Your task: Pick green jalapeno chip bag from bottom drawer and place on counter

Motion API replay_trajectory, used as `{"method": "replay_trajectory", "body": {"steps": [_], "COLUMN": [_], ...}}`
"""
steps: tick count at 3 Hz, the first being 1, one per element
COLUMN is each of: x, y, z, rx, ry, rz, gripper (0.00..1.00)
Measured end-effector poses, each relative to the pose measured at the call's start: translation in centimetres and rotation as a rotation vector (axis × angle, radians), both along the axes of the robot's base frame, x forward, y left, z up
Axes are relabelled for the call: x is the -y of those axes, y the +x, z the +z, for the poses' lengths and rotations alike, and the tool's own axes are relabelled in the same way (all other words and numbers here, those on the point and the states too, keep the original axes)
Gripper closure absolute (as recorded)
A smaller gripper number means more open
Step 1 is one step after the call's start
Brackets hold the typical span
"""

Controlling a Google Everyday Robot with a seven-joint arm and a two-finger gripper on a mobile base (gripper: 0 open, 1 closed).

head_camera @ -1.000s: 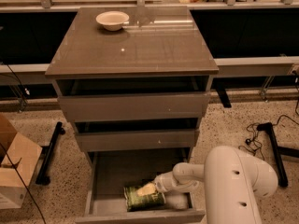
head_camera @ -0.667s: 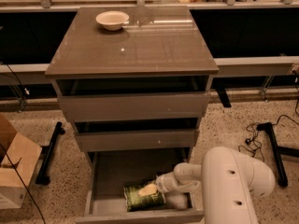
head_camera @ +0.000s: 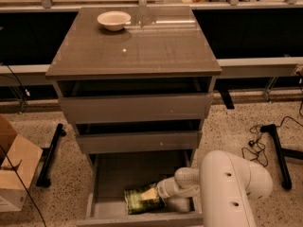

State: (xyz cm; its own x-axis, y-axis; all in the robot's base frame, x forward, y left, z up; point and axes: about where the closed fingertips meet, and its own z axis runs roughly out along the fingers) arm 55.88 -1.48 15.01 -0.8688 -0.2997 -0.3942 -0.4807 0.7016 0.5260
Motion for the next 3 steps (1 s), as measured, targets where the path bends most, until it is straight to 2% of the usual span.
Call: {"method": "replay_trajectory", "body": {"steps": [2,3], "x": [-2.3,-2.8], "y": [-3.0,-3.8], "z": [-1.9,-2.3], "rx": [-0.074,-0.086], "ry": [0.000,0.000], "rz": [-0.004,-0.019], "gripper": [0.72,0.95]}}
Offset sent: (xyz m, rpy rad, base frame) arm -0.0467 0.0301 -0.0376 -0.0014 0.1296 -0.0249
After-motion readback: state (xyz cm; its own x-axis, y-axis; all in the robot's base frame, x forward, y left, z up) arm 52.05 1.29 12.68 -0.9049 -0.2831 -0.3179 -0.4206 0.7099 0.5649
